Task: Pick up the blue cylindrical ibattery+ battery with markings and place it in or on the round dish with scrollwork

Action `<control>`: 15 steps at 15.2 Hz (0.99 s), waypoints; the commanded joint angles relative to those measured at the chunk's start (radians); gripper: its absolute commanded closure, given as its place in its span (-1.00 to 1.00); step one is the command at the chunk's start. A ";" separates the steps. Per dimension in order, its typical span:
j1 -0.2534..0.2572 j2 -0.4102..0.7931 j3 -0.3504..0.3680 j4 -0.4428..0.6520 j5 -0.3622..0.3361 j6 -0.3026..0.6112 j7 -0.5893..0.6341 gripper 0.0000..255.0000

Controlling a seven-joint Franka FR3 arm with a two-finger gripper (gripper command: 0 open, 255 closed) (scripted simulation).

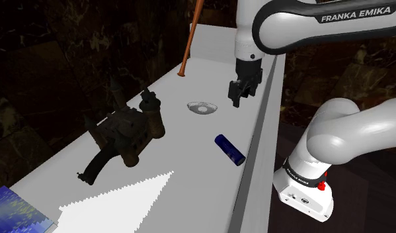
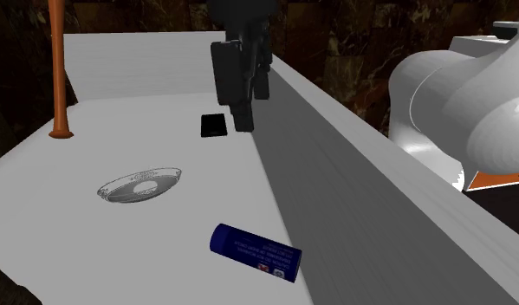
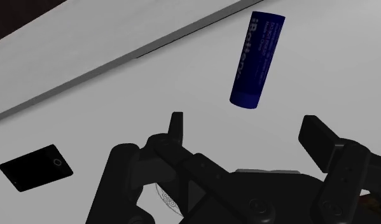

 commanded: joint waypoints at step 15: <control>0.054 0.298 0.278 -0.306 0.090 0.599 0.277 -1.00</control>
